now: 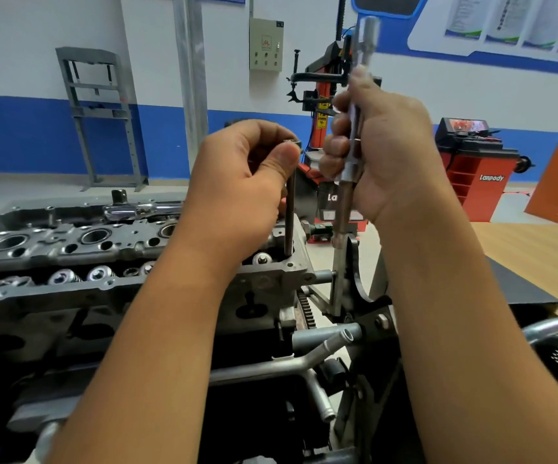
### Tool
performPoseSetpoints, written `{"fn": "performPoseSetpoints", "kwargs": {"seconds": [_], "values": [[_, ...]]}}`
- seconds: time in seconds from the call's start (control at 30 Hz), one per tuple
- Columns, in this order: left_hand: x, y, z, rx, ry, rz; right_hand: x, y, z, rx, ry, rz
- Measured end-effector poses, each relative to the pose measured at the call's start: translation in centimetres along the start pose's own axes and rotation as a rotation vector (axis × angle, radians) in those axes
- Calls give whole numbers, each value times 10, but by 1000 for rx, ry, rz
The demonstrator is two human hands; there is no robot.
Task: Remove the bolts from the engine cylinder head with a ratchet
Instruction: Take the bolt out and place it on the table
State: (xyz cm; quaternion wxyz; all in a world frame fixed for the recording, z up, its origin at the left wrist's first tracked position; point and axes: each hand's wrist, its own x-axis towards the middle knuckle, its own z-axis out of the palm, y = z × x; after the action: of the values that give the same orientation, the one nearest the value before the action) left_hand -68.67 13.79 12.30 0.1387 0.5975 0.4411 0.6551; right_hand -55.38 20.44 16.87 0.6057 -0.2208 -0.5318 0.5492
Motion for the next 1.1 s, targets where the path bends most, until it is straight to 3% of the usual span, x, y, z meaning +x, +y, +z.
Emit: {"fn": "performPoseSetpoints", "kwargs": {"seconds": [0.13, 0.23, 0.33, 0.5, 0.67, 0.87, 1.0, 1.1], "values": [[-8, 2, 9, -40, 58, 52, -17, -8, -9, -209, -259, 27], [-5, 13, 22, -117, 20, 9, -31, -17, -19, -183, -311, 36], [-3, 30, 47, -182, -69, -37, -44, -33, -41, -166, -185, 40], [-17, 59, 108, -275, -169, -44, -69, -82, -96, -347, -38, 162], [-41, 96, 182, -351, -347, -46, -107, -139, -167, -454, 50, 245], [-80, 138, 282, -438, -560, -171, -153, -187, -274, -498, 283, 224], [-115, 138, 323, -319, -662, -245, -179, -188, -360, -822, 505, 186], [-134, 130, 340, -227, -746, -285, -192, -167, -418, -1182, 635, 280]]}}
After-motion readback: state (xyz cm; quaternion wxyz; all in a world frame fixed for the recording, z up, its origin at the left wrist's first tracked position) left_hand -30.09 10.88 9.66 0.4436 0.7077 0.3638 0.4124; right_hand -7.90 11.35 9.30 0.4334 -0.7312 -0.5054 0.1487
